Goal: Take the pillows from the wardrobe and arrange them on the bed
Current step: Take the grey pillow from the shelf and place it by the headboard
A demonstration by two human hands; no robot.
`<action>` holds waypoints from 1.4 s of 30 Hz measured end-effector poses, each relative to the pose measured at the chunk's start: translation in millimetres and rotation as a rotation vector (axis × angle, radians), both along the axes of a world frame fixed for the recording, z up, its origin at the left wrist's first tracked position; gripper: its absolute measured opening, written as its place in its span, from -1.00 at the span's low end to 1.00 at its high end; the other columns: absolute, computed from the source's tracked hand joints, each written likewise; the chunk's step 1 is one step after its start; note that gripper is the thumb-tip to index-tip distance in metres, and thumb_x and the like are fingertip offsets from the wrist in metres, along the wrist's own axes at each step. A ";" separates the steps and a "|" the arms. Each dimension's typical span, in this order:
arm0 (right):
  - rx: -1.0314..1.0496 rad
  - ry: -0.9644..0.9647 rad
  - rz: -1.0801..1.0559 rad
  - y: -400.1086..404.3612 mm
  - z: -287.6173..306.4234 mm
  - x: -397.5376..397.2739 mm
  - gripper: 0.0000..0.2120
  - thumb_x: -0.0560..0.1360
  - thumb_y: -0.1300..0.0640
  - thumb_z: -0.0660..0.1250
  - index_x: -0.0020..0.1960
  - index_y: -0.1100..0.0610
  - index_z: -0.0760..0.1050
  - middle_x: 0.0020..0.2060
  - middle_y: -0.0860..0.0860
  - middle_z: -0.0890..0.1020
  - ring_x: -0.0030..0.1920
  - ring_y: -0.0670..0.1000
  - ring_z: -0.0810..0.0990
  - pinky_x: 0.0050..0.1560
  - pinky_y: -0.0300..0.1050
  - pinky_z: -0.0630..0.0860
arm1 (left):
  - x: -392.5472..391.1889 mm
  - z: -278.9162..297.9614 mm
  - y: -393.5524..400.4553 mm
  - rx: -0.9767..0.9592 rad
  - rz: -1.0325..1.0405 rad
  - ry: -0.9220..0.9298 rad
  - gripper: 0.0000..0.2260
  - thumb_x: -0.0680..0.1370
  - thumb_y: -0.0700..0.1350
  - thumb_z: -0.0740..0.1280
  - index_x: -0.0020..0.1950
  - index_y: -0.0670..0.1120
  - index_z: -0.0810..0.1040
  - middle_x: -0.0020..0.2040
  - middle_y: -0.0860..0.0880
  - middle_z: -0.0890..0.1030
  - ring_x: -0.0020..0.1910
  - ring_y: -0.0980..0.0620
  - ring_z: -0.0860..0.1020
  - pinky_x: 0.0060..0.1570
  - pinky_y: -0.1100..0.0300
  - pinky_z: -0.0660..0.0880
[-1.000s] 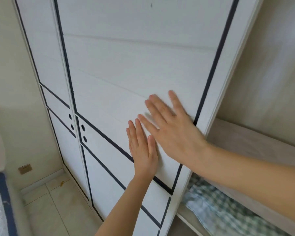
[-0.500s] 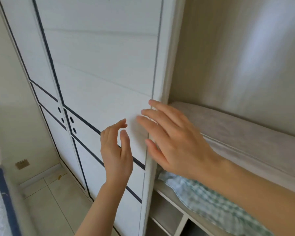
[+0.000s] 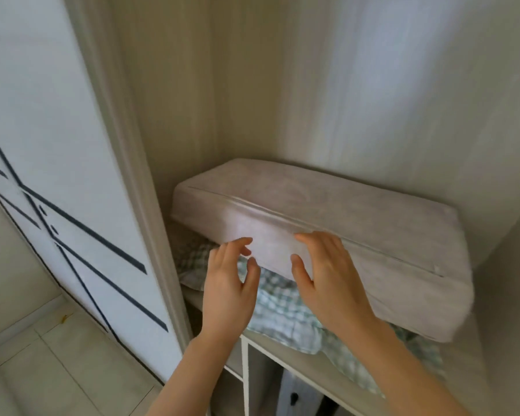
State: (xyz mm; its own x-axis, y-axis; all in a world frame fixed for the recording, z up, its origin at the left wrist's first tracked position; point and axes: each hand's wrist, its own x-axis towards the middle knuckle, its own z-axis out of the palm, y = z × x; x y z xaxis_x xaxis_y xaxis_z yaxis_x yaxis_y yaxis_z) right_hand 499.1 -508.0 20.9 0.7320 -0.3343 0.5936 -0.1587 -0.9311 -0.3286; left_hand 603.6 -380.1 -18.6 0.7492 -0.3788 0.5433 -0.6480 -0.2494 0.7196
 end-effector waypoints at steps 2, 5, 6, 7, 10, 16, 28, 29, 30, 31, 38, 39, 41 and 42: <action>0.016 0.026 -0.037 -19.9 -4.3 -2.5 -0.70 0.55 0.15 0.32 0.24 0.25 0.49 0.08 0.14 0.60 0.14 0.17 0.53 0.10 0.10 0.52 | 0.6 -7.2 -17.6 0.068 -0.032 0.048 -0.73 0.61 -0.15 0.26 0.31 -0.01 0.50 0.08 0.11 0.51 0.15 0.10 0.45 0.04 0.51 0.31; 0.032 0.063 -0.101 -48.5 -7.6 2.8 -0.70 0.55 0.14 0.30 0.24 0.23 0.50 0.09 0.13 0.61 0.17 0.15 0.51 0.13 0.06 0.51 | 11.0 -12.8 -44.6 0.150 -0.082 0.047 -0.75 0.61 -0.19 0.29 0.28 -0.07 0.54 0.15 0.04 0.54 0.20 0.02 0.46 0.09 0.39 0.31; 0.034 0.076 -0.121 -57.6 -8.6 6.3 -0.70 0.55 0.14 0.30 0.24 0.23 0.50 0.10 0.13 0.61 0.18 0.15 0.51 0.14 0.03 0.50 | 16.6 -14.0 -54.1 0.175 -0.096 0.031 -0.76 0.60 -0.20 0.30 0.27 -0.09 0.56 0.17 0.01 0.55 0.21 0.00 0.46 0.10 0.33 0.32; 0.038 0.086 -0.138 -66.8 -9.4 10.6 -0.70 0.55 0.14 0.30 0.24 0.23 0.50 0.10 0.13 0.61 0.19 0.15 0.50 0.14 0.03 0.49 | 22.9 -14.5 -64.3 0.199 -0.109 0.010 -0.76 0.60 -0.21 0.30 0.26 -0.11 0.57 0.19 -0.02 0.56 0.21 -0.02 0.45 0.11 0.30 0.34; 0.044 0.113 -0.183 -96.3 -6.3 26.8 -0.71 0.54 0.15 0.30 0.23 0.22 0.51 0.10 0.14 0.61 0.19 0.17 0.49 0.13 0.08 0.49 | 43.7 -10.2 -97.2 0.245 -0.142 -0.036 -0.74 0.57 -0.22 0.33 0.25 -0.14 0.58 0.21 -0.05 0.57 0.23 -0.05 0.44 0.18 0.25 0.35; 0.042 0.249 -0.306 -174.3 4.1 68.4 -0.68 0.57 0.10 0.23 0.27 0.21 0.48 0.15 0.17 0.59 0.20 0.22 0.46 0.17 0.09 0.44 | 84.2 -8.0 -158.8 0.337 -0.183 -0.183 -0.64 0.54 -0.24 0.35 0.34 -0.19 0.54 0.36 -0.16 0.53 0.43 -0.20 0.39 0.42 -0.11 0.29; 0.007 0.508 -0.450 -277.2 7.2 141.2 -0.52 0.63 -0.02 0.10 0.40 0.29 0.30 0.33 0.26 0.43 0.33 0.27 0.36 0.34 0.07 0.28 | 93.8 -68.3 -166.2 0.350 -0.094 -0.454 -0.56 0.57 -0.10 0.12 0.42 -0.09 0.51 0.44 -0.01 0.49 0.47 -0.11 0.38 0.44 -0.19 0.25; 0.006 0.518 -0.456 -281.9 9.4 146.5 -0.50 0.63 -0.04 0.09 0.40 0.30 0.31 0.33 0.27 0.43 0.33 0.28 0.36 0.35 0.08 0.28 | 93.6 -67.4 -166.0 0.344 -0.091 -0.453 -0.56 0.56 -0.10 0.13 0.41 -0.10 0.52 0.44 -0.01 0.50 0.47 -0.12 0.39 0.43 -0.20 0.26; 0.014 0.535 -0.459 -286.3 10.8 150.9 -0.48 0.63 -0.07 0.07 0.40 0.30 0.30 0.34 0.28 0.42 0.34 0.28 0.36 0.35 0.10 0.27 | 92.9 -67.3 -165.7 0.338 -0.088 -0.450 -0.56 0.56 -0.10 0.13 0.41 -0.10 0.53 0.43 -0.01 0.50 0.46 -0.12 0.39 0.43 -0.21 0.27; 0.029 0.556 -0.456 -290.7 11.9 154.3 -0.46 0.63 -0.10 0.04 0.41 0.30 0.29 0.36 0.28 0.40 0.36 0.28 0.34 0.37 0.11 0.26 | 92.2 -67.8 -165.0 0.330 -0.089 -0.447 -0.56 0.56 -0.10 0.13 0.41 -0.10 0.53 0.43 -0.01 0.50 0.46 -0.11 0.39 0.42 -0.21 0.27; 0.133 0.700 -0.476 -309.5 18.9 161.8 -0.34 0.58 -0.29 -0.09 0.45 0.16 0.24 0.45 0.18 0.31 0.43 0.24 0.27 0.40 0.30 0.15 | 85.1 -75.1 -155.2 0.320 -0.058 -0.437 -0.57 0.64 -0.05 0.04 0.43 -0.09 0.50 0.46 0.01 0.46 0.47 -0.09 0.38 0.40 -0.19 0.28; 0.127 0.718 -0.484 -310.0 17.0 160.8 -0.34 0.57 -0.30 -0.11 0.44 0.15 0.27 0.44 0.17 0.34 0.41 0.24 0.30 0.40 0.30 0.16 | 83.1 -76.0 -153.1 0.332 -0.059 -0.426 -0.56 0.67 -0.03 -0.01 0.43 -0.09 0.49 0.46 0.00 0.46 0.48 -0.10 0.37 0.41 -0.19 0.26; 0.106 0.726 -0.503 -307.3 12.9 158.3 -0.34 0.57 -0.31 -0.11 0.38 0.15 0.32 0.39 0.17 0.39 0.37 0.24 0.35 0.37 0.33 0.18 | 80.8 -75.8 -151.0 0.354 -0.042 -0.410 -0.53 0.70 0.01 -0.07 0.44 -0.10 0.48 0.47 0.00 0.44 0.49 -0.10 0.34 0.44 -0.17 0.21; 0.097 0.712 -0.512 -304.9 12.1 157.8 -0.35 0.56 -0.31 -0.10 0.33 0.16 0.36 0.36 0.18 0.42 0.35 0.24 0.37 0.35 0.34 0.19 | 80.5 -75.5 -151.0 0.361 -0.031 -0.408 -0.53 0.70 0.01 -0.08 0.44 -0.10 0.48 0.47 0.01 0.44 0.50 -0.09 0.33 0.46 -0.15 0.19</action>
State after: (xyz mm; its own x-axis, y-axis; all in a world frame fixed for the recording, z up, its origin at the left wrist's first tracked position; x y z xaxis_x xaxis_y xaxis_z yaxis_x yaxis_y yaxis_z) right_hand 657.0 -812.9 33.0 0.6640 -0.7477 0.0056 -0.7458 -0.6628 -0.0664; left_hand 684.1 -531.1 -94.1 0.4902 -0.6137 0.6189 -0.8678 -0.4101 0.2807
